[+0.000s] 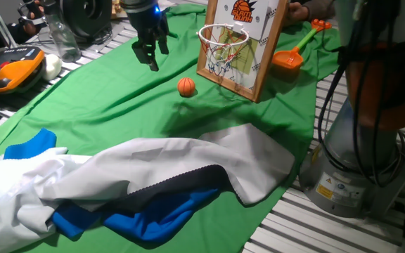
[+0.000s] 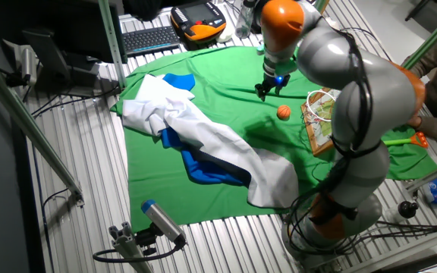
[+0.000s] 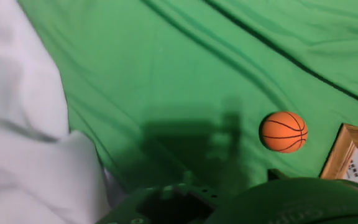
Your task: Grab a basketball, release it and shoot it into the basket
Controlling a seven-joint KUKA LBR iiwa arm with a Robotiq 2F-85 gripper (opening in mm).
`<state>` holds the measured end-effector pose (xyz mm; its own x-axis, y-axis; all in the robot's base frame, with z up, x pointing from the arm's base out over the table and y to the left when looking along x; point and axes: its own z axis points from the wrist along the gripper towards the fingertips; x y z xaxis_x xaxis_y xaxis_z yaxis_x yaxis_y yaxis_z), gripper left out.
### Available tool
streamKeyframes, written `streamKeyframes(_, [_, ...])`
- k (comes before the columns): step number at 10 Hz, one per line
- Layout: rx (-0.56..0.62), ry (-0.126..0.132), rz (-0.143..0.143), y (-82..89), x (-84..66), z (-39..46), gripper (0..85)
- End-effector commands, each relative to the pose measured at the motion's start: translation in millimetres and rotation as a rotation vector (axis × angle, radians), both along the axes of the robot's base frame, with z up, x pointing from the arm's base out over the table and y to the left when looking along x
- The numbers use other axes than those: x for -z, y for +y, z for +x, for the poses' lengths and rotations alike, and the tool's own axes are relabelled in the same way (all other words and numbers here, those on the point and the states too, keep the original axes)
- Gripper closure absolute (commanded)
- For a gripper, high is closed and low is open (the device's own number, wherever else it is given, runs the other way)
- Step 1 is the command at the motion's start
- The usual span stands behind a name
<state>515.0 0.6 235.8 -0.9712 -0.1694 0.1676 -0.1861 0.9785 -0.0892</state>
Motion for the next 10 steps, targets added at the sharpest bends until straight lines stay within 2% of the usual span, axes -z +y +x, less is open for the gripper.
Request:
streamKeyframes(1, [-0.021, 0.119, -0.022, 0.1, 0.0, 0.0, 85.0])
streamKeyframes(4, [-0.036, 0.124, -0.019, 0.1, 0.0, 0.0, 85.0])
streamKeyframes(10, [-0.034, 0.118, -0.02, 0.1, 0.1, -0.2, 85.0])
